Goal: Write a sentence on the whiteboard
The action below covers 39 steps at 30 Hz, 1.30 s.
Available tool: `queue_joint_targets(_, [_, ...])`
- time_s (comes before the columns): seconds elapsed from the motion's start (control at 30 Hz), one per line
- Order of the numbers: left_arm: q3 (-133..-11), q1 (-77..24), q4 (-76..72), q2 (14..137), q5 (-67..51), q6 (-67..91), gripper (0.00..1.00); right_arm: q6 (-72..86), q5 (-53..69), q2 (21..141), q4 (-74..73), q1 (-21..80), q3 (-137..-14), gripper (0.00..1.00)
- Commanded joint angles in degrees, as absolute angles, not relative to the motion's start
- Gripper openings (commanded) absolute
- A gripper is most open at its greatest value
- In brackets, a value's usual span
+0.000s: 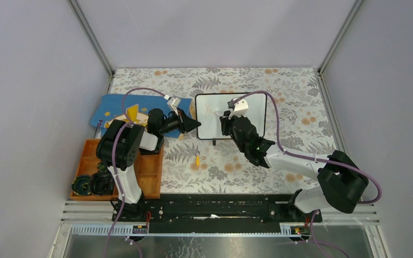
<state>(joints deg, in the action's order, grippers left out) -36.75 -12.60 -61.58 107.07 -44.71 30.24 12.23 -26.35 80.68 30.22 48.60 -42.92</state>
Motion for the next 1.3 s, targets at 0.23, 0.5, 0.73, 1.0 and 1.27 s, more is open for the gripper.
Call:
queue_joint_targets(0.23, [-36.51,-13.62,-58.8,106.52,-43.9,28.57,0.12,11.21,-27.0,81.16,32.46,47.71,-46.31,0.0])
queue_joint_targets(0.5, [-36.55,-13.79,-58.73,106.34,-43.93,28.52,0.12,11.39,-25.37,82.28,32.15,47.7,-47.43,0.0])
queue_joint_targets(0.73, [-36.56,-13.89,-58.63,106.27,-43.9,28.32,0.12,11.91,-23.99,83.04,31.66,47.81,-47.92,0.0])
queue_joint_targets(1.0, [-36.45,-13.97,-58.57,105.95,-43.64,28.15,0.11,12.35,-24.16,81.58,31.36,47.78,-47.19,0.0])
queue_joint_targets(1.27, [-36.45,-13.96,-58.29,105.77,-43.59,28.03,0.11,11.1,-29.59,74.79,30.7,47.61,-43.69,0.0])
